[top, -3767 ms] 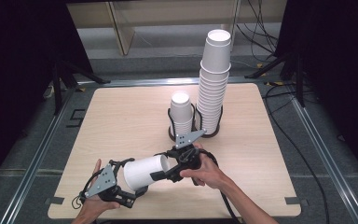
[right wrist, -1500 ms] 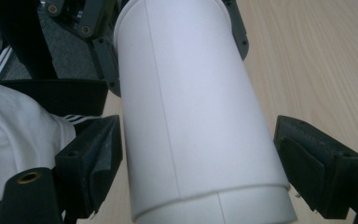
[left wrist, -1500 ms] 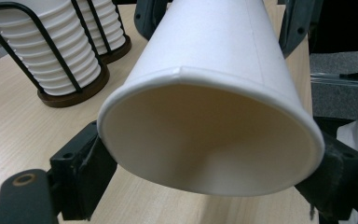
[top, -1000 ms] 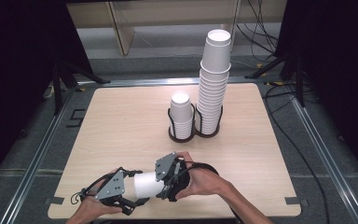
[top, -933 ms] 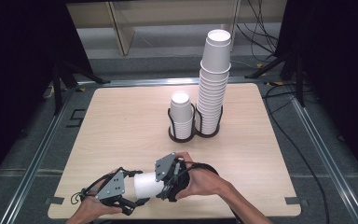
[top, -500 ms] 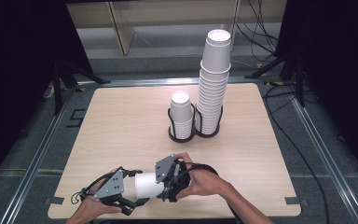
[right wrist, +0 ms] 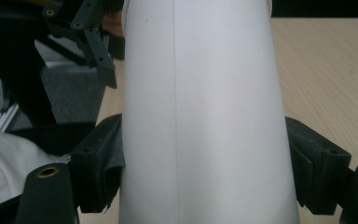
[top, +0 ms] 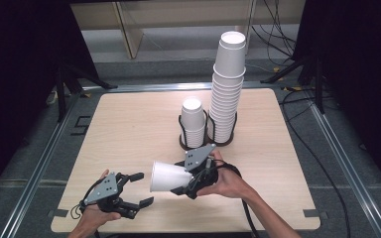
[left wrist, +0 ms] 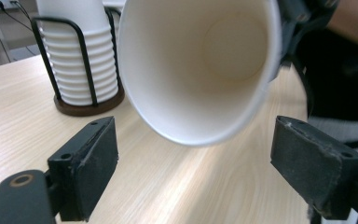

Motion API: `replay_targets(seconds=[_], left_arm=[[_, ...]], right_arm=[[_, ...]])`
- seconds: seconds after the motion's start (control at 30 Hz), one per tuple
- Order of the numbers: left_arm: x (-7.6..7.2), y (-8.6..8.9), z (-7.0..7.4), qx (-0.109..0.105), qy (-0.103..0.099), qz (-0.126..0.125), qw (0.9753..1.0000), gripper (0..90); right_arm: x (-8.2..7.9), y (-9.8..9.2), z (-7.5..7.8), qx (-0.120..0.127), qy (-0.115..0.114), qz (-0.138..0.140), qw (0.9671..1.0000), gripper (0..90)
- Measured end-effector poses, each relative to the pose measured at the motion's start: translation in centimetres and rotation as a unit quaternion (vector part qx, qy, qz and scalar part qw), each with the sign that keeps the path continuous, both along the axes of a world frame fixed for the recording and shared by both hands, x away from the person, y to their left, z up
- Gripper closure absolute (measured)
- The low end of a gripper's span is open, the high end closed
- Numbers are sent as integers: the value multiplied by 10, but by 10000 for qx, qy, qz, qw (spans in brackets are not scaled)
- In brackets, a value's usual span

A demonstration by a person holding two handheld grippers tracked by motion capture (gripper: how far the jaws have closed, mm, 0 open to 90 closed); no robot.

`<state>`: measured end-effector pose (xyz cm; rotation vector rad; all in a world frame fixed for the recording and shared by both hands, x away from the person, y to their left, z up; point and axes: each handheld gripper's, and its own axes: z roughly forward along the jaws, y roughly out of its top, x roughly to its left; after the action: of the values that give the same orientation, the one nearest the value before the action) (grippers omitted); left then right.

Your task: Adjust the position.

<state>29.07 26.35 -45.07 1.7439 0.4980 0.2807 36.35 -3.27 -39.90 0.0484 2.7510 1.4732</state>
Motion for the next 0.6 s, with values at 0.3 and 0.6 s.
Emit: replay_targets(seconds=[0.3, 0.6], left_arm=[[2, 0, 1, -473, 319, 79, 9983, 146], [1, -3, 2, -749, 412, -18, 9963, 146]], right_arm=[[3, -5, 2, 623, 74, 62, 9980, 231], [-3, 4, -5, 725, 184, 295, 9968, 229]])
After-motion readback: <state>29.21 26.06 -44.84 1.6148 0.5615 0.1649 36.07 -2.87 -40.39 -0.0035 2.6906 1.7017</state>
